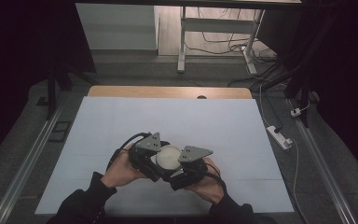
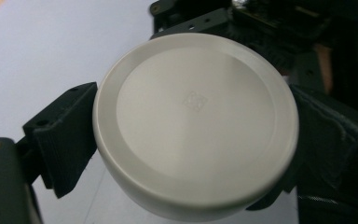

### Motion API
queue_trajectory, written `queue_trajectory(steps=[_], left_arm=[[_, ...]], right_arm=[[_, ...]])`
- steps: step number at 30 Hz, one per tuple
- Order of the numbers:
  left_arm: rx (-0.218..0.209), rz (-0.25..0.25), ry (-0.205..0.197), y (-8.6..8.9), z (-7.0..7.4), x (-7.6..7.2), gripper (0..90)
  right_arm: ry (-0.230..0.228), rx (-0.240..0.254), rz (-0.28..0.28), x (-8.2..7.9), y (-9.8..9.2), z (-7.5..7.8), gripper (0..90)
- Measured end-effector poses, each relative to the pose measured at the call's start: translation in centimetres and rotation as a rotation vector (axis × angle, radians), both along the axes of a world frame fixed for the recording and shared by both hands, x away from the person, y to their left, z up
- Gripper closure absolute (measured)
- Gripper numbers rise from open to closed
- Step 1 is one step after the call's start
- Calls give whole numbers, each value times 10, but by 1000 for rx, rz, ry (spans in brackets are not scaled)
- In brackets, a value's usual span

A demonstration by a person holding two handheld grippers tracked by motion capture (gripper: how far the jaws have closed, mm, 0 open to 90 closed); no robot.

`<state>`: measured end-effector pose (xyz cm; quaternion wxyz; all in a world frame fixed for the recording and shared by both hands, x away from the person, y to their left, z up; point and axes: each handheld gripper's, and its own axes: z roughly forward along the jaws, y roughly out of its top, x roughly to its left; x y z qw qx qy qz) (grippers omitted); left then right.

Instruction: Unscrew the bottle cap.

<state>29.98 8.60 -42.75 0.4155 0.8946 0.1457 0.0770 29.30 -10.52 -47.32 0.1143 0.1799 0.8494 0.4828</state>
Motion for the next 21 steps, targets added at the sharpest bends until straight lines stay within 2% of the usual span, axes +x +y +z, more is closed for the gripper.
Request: queue_trajectory(steps=[3,4,5,7,9,11,14,17,21], left_arm=[[17,80,1,-8,2,-4,75],[17,80,1,-8,2,-4,75],[22,124,3,-12,2,-6,74],[30,147,2,-16,3,-7,74],[34,149,-4,-17,3,-7,72],[29,130,-5,-16,3,-6,68],[-5,85,18,-7,7,-2,19],[-29,38,7,6,15,-1,9],[-21,-81,-14,24,19,0,23]], right_arm=[[-4,-5,-32,1,-1,0,62],[-6,-6,-40,1,-1,0,62],[-8,-3,-45,1,-1,0,62],[-4,-3,-49,2,-1,0,62],[-1,-4,-55,2,-1,-1,62],[4,1,-56,2,-2,-1,62],[11,13,-41,2,-2,0,62],[17,16,-21,1,-2,0,62],[30,29,26,1,-2,0,62]])
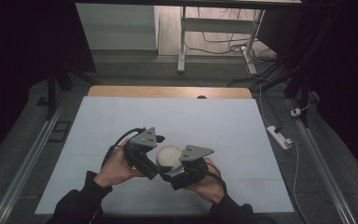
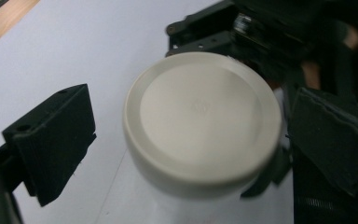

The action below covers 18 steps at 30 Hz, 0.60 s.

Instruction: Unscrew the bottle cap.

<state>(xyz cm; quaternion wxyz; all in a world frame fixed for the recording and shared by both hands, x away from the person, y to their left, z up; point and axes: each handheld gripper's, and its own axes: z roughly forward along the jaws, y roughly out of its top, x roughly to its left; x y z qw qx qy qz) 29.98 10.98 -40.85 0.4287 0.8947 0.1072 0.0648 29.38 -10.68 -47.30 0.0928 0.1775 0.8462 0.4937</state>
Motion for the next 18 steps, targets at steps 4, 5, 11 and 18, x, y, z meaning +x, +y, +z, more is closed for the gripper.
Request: queue_trajectory(steps=[4,5,11,18], left_arm=[[6,-106,7,6,-4,0,26],[11,-127,5,6,-6,0,28],[35,-183,1,0,-11,-2,53],[34,-145,-7,-7,-15,-3,75]], right_arm=[[9,15,61,-2,1,1,62],[11,18,77,-3,2,2,62],[7,3,133,-8,6,1,62],[0,-9,131,-9,8,1,62]])
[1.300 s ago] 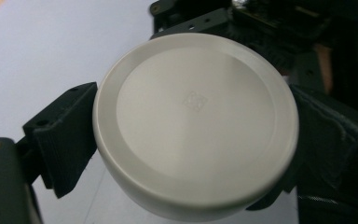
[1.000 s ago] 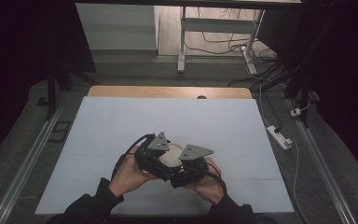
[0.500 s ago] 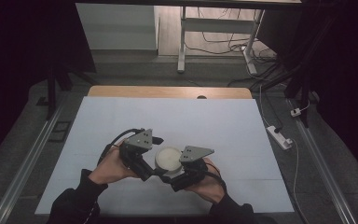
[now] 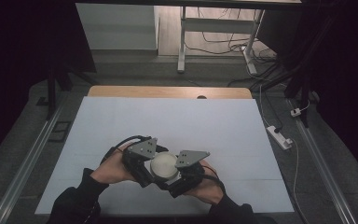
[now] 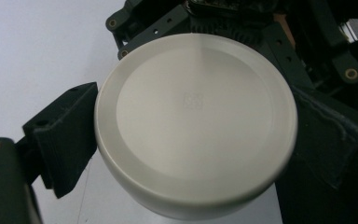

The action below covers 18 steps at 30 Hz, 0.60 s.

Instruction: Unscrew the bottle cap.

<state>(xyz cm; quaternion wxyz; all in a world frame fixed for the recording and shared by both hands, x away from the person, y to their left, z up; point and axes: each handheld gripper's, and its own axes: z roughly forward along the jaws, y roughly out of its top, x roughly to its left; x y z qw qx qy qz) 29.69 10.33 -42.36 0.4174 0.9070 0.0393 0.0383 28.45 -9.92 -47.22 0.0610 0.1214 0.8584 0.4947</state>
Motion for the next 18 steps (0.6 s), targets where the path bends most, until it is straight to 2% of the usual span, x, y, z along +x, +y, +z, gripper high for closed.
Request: queue_trajectory(steps=[5,10,13,16,18], left_arm=[[0,111,12,-8,1,1,77],[3,264,30,-22,4,-3,77],[14,355,25,-30,4,-7,79],[15,421,23,-35,4,-10,78],[14,428,17,-37,4,-10,77]], right_arm=[[-3,-3,-61,5,-4,0,62],[-25,-20,-133,7,-4,1,62],[-28,-25,-164,7,-4,0,62],[-28,-25,-184,9,-5,-1,62],[-24,-26,-195,9,-6,-1,62]])
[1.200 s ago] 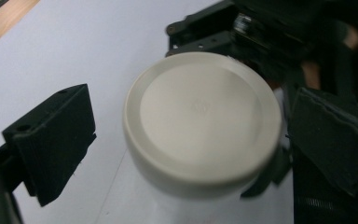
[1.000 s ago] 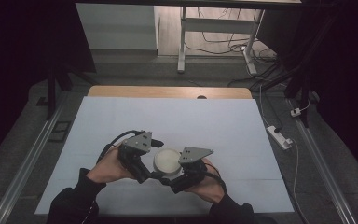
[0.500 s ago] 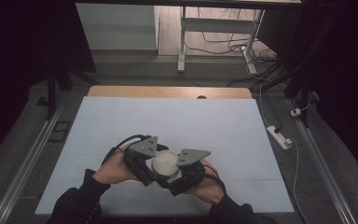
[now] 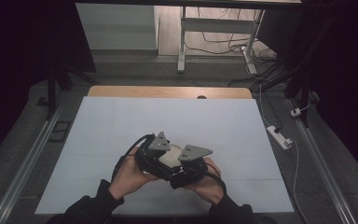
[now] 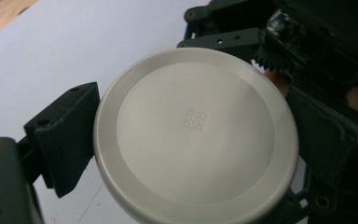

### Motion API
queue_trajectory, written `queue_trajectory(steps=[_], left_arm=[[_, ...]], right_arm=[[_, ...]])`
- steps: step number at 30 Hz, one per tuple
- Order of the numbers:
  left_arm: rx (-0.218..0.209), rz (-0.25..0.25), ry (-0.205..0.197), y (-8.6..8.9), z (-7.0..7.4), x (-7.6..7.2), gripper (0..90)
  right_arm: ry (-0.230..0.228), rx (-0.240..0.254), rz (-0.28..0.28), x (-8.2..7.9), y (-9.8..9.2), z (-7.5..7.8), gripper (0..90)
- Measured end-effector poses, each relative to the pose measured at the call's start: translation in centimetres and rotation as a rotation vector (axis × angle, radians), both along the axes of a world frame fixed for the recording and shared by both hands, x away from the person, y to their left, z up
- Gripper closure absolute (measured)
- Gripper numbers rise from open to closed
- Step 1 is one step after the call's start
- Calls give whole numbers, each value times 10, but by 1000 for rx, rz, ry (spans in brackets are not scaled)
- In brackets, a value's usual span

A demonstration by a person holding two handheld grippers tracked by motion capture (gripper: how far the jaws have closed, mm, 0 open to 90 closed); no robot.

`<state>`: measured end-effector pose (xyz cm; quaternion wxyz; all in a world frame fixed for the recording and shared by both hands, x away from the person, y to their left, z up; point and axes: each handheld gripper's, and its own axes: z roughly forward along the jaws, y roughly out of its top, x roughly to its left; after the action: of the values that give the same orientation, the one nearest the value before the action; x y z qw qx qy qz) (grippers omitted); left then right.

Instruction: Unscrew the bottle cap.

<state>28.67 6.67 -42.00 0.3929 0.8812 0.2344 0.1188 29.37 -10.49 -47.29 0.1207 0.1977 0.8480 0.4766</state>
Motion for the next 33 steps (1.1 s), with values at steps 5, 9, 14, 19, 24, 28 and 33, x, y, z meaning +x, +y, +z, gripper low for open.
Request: queue_trajectory(steps=[5,9,14,19,24,28,33], left_arm=[[-40,-54,-1,9,6,3,39],[-50,-142,-36,27,16,4,26],[-30,-325,-50,46,14,7,31],[-62,-448,-22,52,6,11,54],[-65,-521,-16,50,2,10,84],[-54,-504,-36,45,-1,8,79],[-57,-370,-17,36,-4,12,80]], right_arm=[[13,22,12,0,-2,1,62],[22,29,31,1,-3,1,62],[34,51,95,0,-4,3,62],[38,65,188,-5,-1,5,62],[26,61,246,-11,3,5,62],[17,48,247,-14,6,5,62],[17,26,149,-8,3,4,62]])
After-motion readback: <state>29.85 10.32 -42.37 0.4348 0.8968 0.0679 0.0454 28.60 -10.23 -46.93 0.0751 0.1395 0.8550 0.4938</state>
